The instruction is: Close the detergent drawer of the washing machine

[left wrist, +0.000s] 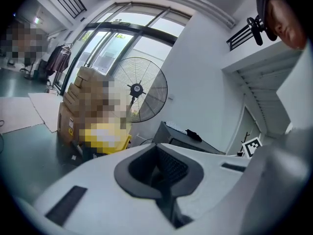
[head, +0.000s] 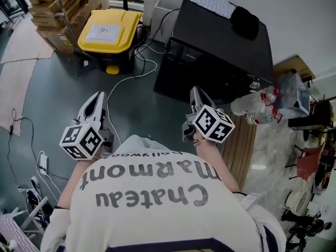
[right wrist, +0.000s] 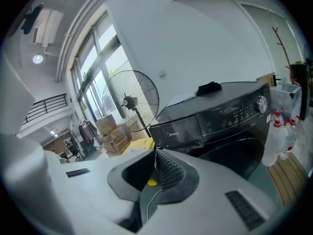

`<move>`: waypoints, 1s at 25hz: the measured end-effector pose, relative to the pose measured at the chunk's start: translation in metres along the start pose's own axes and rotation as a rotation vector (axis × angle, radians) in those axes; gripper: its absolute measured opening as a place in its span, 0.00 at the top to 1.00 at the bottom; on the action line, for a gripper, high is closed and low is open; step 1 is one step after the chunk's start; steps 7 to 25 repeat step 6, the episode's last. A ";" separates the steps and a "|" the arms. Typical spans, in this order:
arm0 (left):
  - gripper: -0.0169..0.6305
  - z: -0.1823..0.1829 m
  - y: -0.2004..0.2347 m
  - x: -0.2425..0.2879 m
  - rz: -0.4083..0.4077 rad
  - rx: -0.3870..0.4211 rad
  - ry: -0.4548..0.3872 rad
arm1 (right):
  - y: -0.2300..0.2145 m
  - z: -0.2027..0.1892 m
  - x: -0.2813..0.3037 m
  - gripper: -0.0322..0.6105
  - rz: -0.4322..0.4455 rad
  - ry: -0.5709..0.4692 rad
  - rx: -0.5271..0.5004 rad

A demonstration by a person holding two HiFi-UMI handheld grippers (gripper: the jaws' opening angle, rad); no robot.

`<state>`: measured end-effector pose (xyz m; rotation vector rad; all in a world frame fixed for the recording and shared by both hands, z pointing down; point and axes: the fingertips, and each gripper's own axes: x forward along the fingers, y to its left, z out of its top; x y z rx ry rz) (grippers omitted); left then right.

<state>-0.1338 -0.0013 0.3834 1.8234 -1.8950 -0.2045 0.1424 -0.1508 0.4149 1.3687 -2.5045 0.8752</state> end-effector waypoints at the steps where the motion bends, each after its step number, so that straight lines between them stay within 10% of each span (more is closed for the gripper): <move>1: 0.96 -0.001 0.001 0.000 0.001 -0.007 0.002 | 0.000 -0.002 0.000 0.89 -0.001 0.005 -0.002; 25: 0.96 -0.003 0.001 0.005 -0.013 -0.024 0.009 | -0.003 -0.006 -0.001 0.89 -0.016 0.020 -0.007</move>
